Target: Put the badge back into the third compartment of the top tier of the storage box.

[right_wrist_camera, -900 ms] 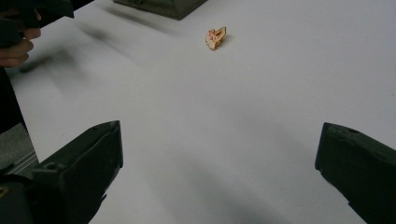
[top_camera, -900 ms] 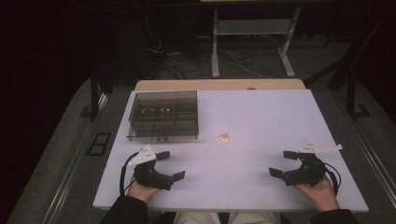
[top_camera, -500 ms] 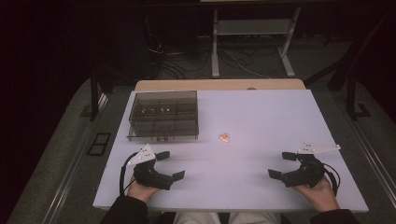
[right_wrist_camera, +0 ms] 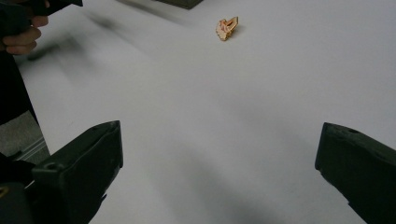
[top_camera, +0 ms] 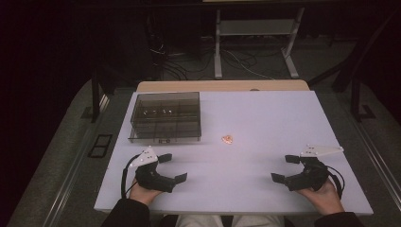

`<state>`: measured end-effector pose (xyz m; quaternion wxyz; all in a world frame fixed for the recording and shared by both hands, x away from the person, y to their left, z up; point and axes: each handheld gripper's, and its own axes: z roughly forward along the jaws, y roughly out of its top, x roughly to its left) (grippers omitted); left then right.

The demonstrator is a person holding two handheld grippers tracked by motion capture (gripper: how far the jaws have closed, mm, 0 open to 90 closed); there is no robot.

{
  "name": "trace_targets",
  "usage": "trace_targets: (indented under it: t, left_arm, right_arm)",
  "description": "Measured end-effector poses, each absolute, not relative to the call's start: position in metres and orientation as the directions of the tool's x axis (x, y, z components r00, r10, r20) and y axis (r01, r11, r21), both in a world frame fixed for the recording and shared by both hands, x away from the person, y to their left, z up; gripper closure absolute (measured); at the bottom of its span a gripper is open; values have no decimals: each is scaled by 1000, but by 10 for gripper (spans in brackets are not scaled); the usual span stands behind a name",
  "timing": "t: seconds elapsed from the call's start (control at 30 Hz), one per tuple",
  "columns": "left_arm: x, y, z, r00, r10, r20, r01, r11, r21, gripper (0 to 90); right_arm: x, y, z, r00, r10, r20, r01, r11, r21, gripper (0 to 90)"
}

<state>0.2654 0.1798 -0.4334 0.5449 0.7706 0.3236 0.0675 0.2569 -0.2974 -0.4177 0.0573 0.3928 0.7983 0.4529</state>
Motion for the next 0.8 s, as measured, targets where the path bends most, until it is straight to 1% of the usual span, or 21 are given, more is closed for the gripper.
trace_targets:
  t: [0.27,0.8]
  left_arm:
    - [264,178,-434,781,573,-249,427,-200,882,0]
    - [265,180,-435,781,569,-259,432,-192,881,0]
  right_arm:
    - [256,-294,-412,-695,668,265,575,295,763,3]
    - [272,-276,-408,-722,643,255,571,345,745,3]
